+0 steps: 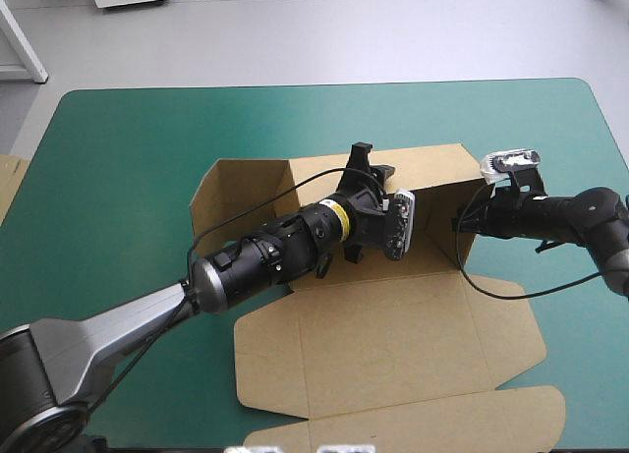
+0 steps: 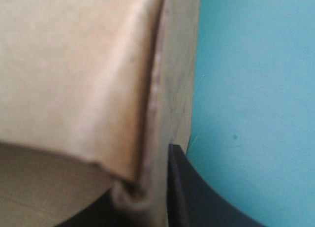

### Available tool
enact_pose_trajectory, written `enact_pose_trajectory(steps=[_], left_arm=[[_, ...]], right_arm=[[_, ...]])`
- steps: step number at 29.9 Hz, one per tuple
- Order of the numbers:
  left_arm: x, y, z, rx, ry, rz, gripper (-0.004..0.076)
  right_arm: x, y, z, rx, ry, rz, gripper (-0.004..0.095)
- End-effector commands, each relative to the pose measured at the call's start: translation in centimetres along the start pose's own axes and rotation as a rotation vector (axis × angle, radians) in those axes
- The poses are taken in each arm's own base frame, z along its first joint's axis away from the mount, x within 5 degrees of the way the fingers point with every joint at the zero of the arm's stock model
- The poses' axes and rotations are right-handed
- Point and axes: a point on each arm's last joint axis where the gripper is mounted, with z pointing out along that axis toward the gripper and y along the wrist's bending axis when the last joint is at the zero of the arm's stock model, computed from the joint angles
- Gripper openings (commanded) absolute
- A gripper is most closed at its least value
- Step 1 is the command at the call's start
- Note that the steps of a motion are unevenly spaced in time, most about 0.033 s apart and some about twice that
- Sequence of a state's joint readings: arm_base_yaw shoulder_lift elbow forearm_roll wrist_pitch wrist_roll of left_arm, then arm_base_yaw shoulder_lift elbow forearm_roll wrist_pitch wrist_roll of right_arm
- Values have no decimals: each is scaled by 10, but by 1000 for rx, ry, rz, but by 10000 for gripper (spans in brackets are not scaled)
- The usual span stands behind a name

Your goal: Fold the box

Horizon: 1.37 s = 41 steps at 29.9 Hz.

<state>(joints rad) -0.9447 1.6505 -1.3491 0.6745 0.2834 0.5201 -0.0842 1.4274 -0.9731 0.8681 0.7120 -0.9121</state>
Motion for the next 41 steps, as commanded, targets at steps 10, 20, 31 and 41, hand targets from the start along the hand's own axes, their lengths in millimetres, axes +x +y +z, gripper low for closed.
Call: enact_pose_trajectory(steps=[10,20,31,41], left_arm=[[-44,9,-49,-17,-84,-12,438],[-46,29,-89,-67,-148,-112,438],[-46,47,-137,-8,-238,-405,438],[-7,64,-175,34,-108,-564,421]], right_arm=[[-15,14,-12,-69,-92,80,-15],[-15,10,-12,-22,-89,94,-15],[-14,6,-12,12,-83,103,-15],[-14,6,-12,17,-82,101,-15]])
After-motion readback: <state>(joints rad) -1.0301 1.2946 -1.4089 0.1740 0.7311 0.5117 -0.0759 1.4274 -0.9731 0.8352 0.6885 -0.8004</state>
